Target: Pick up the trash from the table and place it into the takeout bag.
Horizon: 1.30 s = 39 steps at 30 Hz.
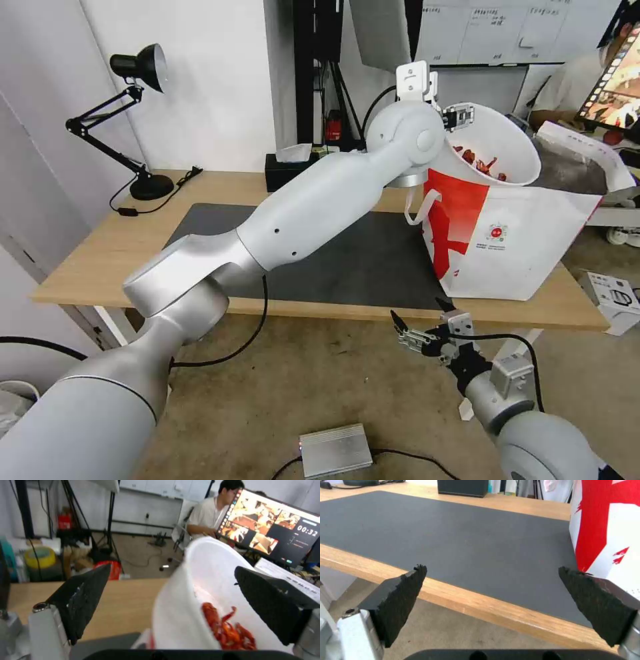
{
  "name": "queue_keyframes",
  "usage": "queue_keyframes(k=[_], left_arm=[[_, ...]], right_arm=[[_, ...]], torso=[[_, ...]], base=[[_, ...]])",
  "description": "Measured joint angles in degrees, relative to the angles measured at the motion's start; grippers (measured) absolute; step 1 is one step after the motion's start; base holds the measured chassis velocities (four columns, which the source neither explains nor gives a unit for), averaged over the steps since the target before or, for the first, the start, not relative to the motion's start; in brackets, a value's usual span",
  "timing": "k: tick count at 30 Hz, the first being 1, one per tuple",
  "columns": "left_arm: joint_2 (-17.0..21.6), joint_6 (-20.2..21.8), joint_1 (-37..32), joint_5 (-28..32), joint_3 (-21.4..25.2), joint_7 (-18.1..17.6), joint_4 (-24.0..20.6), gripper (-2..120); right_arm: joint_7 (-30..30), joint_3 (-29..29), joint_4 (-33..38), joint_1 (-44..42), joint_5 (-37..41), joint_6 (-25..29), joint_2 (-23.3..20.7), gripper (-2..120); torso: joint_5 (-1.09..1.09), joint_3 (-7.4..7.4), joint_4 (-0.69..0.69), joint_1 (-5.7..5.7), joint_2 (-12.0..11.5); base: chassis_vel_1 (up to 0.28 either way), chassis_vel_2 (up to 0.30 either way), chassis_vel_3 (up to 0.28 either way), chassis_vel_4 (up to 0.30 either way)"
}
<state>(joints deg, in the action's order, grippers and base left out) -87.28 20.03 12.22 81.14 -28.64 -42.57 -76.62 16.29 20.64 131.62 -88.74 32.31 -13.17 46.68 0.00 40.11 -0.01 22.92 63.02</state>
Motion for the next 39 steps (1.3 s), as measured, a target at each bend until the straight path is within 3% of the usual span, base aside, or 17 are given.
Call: queue_keyframes(k=[11, 16, 22, 27, 39], left_arm=[[13.4, -7.41, -4.89, -6.27, -0.96, 8.98, -9.62, 100], [17.43, -8.1, -7.64, -6.16, 0.4, 10.75, -12.7, 100], [22.93, -8.72, -14.58, -7.51, 3.43, 12.4, -18.37, 100], [27.97, -11.85, -21.57, -11.67, 6.47, 15.83, -22.36, 100], [36.31, -12.91, -32.92, -15.49, 13.98, 19.5, -28.04, 100]], right_arm=[[0.0, 0.0, 0.0, 0.0, 0.0, 0.0, 0.0, 100], [0.0, 0.0, 0.0, 0.0, 0.0, 0.0, 0.0, 100], [0.0, 0.0, 0.0, 0.0, 0.0, 0.0, 0.0, 100], [0.0, 0.0, 0.0, 0.0, 0.0, 0.0, 0.0, 100], [0.0, 0.0, 0.0, 0.0, 0.0, 0.0, 0.0, 100]], torso=[[-0.02, 0.0, 0.01, 0.0, 0.0], [-0.02, 0.0, 0.01, 0.0, 0.0], [-0.02, 0.0, 0.01, 0.0, 0.0], [-0.02, 0.0, 0.01, 0.0, 0.0], [-0.01, -0.01, 0.0, 0.0, 0.01]], base=[[0.0, 0.0, 0.0, 0.0], [0.0, 0.0, 0.0, 0.0], [0.0, 0.0, 0.0, 0.0], [0.0, 0.0, 0.0, 0.0], [0.0, 0.0, 0.0, 0.0]])
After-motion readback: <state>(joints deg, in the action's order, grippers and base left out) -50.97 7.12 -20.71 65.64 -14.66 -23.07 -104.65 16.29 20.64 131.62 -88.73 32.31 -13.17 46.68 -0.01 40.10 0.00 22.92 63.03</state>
